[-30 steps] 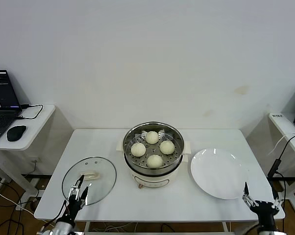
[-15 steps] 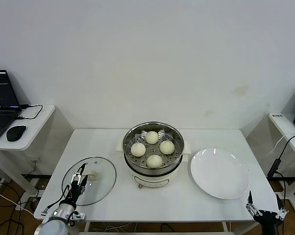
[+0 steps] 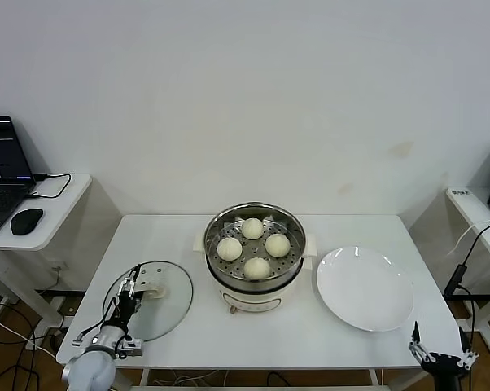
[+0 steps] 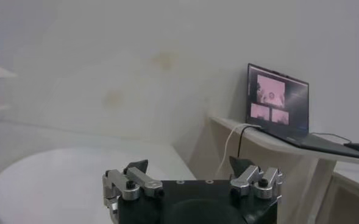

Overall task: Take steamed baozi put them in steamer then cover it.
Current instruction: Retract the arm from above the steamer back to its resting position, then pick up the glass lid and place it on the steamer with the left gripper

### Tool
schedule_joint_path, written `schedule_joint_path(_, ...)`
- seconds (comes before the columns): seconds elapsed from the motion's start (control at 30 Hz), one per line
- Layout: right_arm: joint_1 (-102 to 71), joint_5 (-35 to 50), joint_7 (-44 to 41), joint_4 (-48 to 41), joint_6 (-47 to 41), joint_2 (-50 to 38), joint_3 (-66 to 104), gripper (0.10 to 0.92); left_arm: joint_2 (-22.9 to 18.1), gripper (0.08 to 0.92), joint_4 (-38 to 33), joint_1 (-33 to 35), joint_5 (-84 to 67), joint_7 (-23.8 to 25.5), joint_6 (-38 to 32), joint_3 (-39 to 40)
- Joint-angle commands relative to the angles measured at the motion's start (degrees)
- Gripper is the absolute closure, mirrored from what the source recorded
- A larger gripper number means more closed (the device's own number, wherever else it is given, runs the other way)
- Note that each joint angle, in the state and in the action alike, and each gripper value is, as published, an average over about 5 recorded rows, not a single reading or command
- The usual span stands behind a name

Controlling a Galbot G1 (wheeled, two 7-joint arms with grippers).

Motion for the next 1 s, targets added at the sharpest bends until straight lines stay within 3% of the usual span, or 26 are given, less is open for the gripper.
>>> schedule_joint_path(0.03, 0.27, -0.38, -0.06, -0.7, -0.06, 0.24, 0.03, 0.203, -0.01, 0.312, 2.9, -1.88, -0.62, 0.08, -0.01, 0.53)
schedule_joint_path(0.63, 0.4, -1.04, -0.26, -0.72, 0.02, 0.07, -1.14, 0.203, -1.02, 0.822, 3.2, -0.9, -2.93, -5.24, -2.33, -1.07)
schedule_joint_path(1.0, 0.5, -1.4, -0.32, -0.06, -0.09, -0.27, -2.48, 0.203, 3.24, 0.853, -9.36, 4.04, -7.41, -4.87, -1.95, -4.62)
